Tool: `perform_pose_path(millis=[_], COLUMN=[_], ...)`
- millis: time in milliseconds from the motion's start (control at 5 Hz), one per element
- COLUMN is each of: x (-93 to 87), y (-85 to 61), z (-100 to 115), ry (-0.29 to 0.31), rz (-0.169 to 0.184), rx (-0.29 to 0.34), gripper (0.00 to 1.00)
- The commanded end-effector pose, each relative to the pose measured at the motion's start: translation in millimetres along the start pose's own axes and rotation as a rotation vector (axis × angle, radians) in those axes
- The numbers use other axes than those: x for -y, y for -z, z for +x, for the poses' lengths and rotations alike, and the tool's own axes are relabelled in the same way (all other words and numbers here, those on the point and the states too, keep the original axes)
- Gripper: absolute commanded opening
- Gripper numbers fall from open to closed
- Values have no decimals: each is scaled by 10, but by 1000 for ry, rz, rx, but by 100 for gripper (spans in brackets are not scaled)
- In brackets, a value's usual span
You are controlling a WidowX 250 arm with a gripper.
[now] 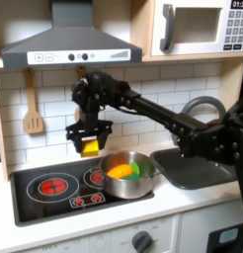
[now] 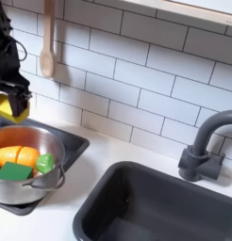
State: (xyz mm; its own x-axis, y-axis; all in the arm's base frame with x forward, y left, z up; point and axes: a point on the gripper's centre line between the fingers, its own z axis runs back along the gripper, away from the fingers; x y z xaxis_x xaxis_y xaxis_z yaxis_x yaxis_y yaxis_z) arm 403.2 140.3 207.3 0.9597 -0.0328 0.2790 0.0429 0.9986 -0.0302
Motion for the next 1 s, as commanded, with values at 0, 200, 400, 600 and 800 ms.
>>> perform_pose_path(millis=[0, 200, 400, 600, 800], x=[362, 420, 494, 613, 657], y=[-375, -524, -547, -477, -429], z=[-123, -223, -410, -530, -618], ry=[69, 78, 95, 135, 154], rz=[-97, -104, -102, -100, -90], rx=[11, 6, -14, -32, -41], gripper=[0, 0, 0, 0, 0])
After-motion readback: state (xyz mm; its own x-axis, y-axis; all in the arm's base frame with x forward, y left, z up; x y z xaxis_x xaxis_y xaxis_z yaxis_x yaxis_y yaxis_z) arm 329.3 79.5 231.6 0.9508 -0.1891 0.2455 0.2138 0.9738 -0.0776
